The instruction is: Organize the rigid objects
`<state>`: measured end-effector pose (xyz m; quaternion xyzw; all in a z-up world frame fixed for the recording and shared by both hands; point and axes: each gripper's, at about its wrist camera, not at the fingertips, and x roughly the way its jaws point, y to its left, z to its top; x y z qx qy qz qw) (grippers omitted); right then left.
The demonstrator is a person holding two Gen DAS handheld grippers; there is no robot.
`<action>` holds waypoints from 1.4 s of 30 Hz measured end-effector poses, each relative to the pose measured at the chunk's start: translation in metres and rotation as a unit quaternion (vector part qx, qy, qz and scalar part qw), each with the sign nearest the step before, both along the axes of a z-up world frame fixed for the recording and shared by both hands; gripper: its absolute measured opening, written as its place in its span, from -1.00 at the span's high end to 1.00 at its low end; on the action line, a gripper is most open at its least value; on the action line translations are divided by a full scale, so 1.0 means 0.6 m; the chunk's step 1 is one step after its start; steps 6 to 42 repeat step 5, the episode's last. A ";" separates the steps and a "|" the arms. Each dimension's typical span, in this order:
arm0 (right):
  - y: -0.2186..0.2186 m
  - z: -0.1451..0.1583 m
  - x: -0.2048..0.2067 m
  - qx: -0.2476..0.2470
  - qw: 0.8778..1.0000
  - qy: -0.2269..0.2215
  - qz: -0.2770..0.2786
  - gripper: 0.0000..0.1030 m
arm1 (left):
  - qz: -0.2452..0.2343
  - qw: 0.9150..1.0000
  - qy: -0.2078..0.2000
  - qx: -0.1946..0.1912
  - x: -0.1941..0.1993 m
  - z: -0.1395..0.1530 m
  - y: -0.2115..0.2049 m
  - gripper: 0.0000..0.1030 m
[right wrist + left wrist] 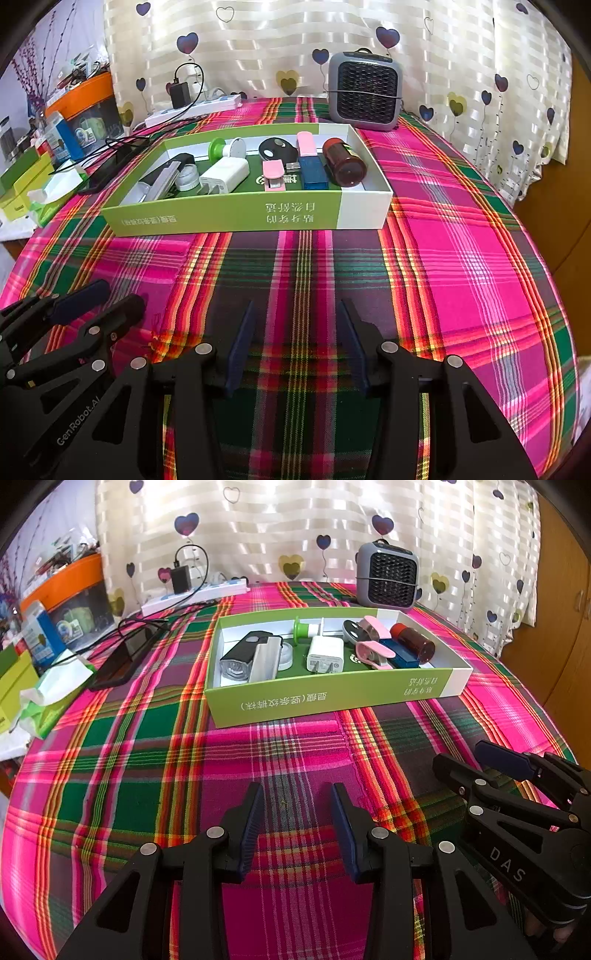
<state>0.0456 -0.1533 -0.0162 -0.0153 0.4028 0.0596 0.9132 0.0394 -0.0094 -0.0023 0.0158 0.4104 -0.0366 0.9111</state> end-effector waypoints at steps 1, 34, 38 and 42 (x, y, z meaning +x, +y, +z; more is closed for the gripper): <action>0.001 0.000 0.000 0.000 1.000 0.000 0.000 0.09 | 0.000 1.000 0.000 0.000 0.000 0.000 0.000 0.30; 0.000 0.000 0.000 0.000 1.000 0.000 0.000 0.09 | 0.000 1.000 0.000 0.000 -0.001 0.000 0.000 0.30; 0.000 0.000 0.000 0.000 1.000 0.000 0.000 0.09 | 0.000 1.000 0.000 0.000 -0.001 0.000 0.000 0.30; 0.000 0.000 0.000 0.000 1.000 0.000 0.000 0.09 | 0.000 1.000 0.000 0.000 -0.001 0.000 0.000 0.30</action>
